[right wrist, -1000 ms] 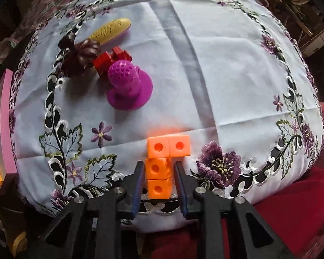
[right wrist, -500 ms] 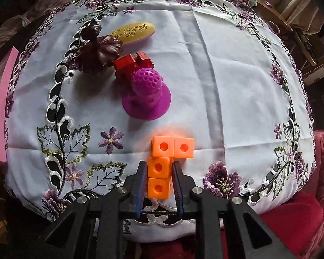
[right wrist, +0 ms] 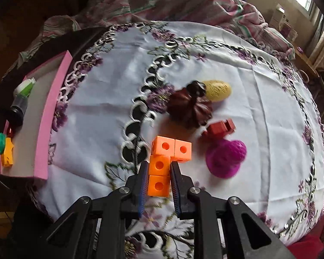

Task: Organize rigid objects
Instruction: 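Carry the green toy over the tray with left tool while right tool holds cubes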

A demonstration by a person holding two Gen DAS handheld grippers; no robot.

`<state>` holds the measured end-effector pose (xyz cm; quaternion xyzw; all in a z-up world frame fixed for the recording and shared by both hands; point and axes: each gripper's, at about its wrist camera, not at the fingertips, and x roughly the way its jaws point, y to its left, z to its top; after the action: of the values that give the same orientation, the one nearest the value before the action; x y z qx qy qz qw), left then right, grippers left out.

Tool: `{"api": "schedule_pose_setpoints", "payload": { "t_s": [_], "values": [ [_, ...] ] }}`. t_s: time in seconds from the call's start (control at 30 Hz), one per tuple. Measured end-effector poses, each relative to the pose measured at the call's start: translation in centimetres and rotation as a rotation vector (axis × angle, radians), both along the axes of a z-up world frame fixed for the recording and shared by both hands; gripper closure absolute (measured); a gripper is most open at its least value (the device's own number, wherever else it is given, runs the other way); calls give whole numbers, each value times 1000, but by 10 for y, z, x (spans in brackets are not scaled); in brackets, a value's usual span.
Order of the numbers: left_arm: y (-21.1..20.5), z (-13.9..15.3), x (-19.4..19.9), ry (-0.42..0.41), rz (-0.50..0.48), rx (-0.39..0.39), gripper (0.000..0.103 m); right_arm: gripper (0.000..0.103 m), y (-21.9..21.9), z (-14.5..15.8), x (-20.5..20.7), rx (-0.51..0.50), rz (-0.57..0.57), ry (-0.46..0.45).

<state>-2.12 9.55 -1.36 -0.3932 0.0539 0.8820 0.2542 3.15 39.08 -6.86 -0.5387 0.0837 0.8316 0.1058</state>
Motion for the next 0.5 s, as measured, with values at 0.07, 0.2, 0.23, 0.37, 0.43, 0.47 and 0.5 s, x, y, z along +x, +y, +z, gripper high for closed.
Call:
{"api": "schedule_pose_setpoints", "payload": {
  "t_s": [0.07,0.2,0.23,0.37,0.43,0.47,0.5],
  "values": [
    [-3,-1,-1,-4,6,-4,74,84,-4,-8,-10,-3,5,13],
    [-7,-4,-1,-5,21,-20,74,83,-7,-24,-16,-2,16,40],
    [-8,-4,-1,-4,24,-25,74,83,-6,-25,-16,-2,17,48],
    [-7,-8,0,-6,34,-44,74,83,0,-25,-15,-20,25,55],
    [-6,-9,0,-9,30,-48,74,83,1,-25,-16,-29,16,56],
    [-5,-10,1,-9,28,-50,73,83,1,-24,-15,-29,13,57],
    [-5,-11,1,-11,24,-51,73,83,1,-24,-16,-28,12,57]
  ]
}}
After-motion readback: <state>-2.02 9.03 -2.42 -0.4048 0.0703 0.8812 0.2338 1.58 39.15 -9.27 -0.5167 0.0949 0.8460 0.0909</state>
